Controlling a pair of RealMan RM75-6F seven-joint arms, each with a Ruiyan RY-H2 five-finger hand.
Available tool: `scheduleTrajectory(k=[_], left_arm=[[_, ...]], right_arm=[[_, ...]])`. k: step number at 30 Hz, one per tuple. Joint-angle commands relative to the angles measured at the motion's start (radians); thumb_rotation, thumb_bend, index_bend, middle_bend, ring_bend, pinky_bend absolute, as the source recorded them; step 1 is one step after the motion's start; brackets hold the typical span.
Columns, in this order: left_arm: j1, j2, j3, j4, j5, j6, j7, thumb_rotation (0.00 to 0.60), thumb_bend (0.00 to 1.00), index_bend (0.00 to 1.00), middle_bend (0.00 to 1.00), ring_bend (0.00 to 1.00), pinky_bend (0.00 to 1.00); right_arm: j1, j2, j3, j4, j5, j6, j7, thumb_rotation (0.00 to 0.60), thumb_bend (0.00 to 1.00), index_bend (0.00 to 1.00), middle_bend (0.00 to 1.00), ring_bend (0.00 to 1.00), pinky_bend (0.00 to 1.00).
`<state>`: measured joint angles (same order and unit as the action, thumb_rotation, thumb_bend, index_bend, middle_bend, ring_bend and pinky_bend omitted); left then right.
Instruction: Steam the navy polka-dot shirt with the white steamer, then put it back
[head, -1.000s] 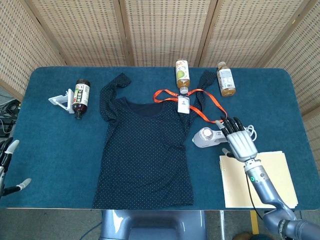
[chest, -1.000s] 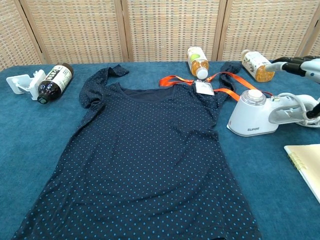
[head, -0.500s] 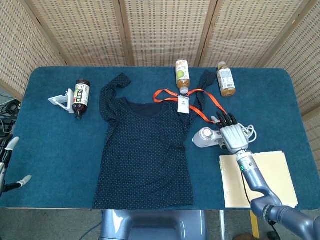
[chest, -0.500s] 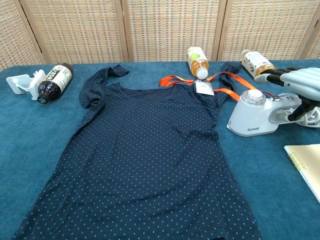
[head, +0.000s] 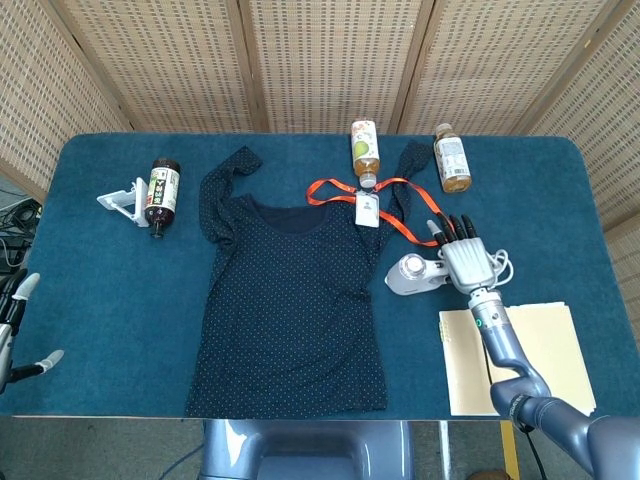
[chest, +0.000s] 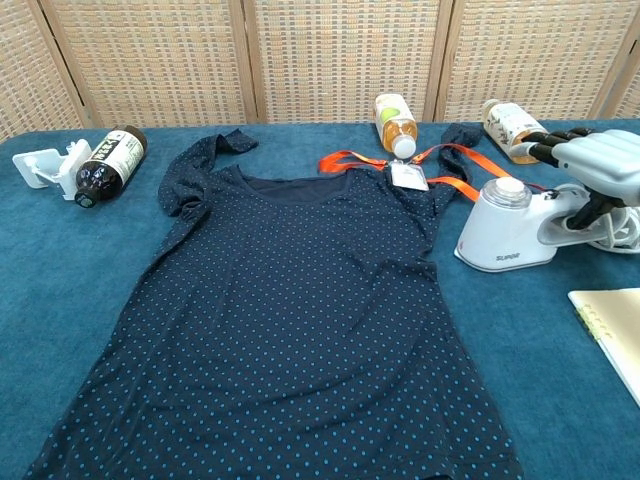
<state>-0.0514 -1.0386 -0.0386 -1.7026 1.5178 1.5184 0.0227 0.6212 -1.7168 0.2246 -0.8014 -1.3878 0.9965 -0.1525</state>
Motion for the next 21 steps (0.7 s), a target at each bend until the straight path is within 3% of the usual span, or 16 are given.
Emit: scheduleTrajectory(k=[1, 4, 8, 11, 15, 18, 21], left_arm=[[0.0, 0.0, 0.0, 0.001, -0.001, -0.001, -0.002, 0.6, 0.0, 0.0, 0.0, 0.0, 0.0], [-0.001, 0.0, 0.0, 0.003, -0.002, -0.001, -0.004, 0.6, 0.0, 0.0, 0.0, 0.0, 0.0], [-0.002, 0.001, -0.001, 0.003, -0.004, -0.003, -0.004, 0.6, 0.0, 0.0, 0.0, 0.0, 0.0], [-0.004, 0.001, -0.002, 0.0, -0.005, -0.005, -0.003, 0.6, 0.0, 0.0, 0.0, 0.0, 0.0], [-0.004, 0.002, -0.003, -0.003, -0.007, -0.004, -0.002, 0.6, 0.0, 0.0, 0.0, 0.0, 0.0], [-0.005, 0.003, -0.003, -0.005, -0.008, -0.006, -0.003, 0.6, 0.0, 0.0, 0.0, 0.0, 0.0], [-0.005, 0.004, -0.002, -0.006, -0.006, -0.005, -0.003, 0.6, 0.0, 0.0, 0.0, 0.0, 0.0]], right_arm=[[0.019, -0.037, 0.008, 0.054, 0.013, -0.002, 0.006, 0.6, 0.62, 0.07, 0.01, 0.0, 0.0], [0.031, -0.051, 0.008, 0.084, 0.02, -0.018, 0.015, 0.6, 0.65, 0.11, 0.06, 0.03, 0.0], [0.042, -0.063, 0.006, 0.11, 0.019, -0.024, 0.02, 0.6, 0.71, 0.21, 0.2, 0.18, 0.03], [0.05, -0.071, 0.004, 0.128, 0.019, -0.028, 0.034, 0.6, 0.74, 0.38, 0.35, 0.36, 0.25], [0.059, -0.078, -0.002, 0.148, 0.01, -0.022, 0.053, 0.6, 0.83, 0.63, 0.54, 0.59, 0.63], [0.061, -0.082, -0.009, 0.165, -0.005, 0.002, 0.079, 0.6, 0.92, 0.75, 0.61, 0.68, 0.8], [0.06, -0.078, -0.022, 0.176, -0.019, 0.011, 0.112, 0.6, 0.99, 0.8, 0.64, 0.72, 0.91]])
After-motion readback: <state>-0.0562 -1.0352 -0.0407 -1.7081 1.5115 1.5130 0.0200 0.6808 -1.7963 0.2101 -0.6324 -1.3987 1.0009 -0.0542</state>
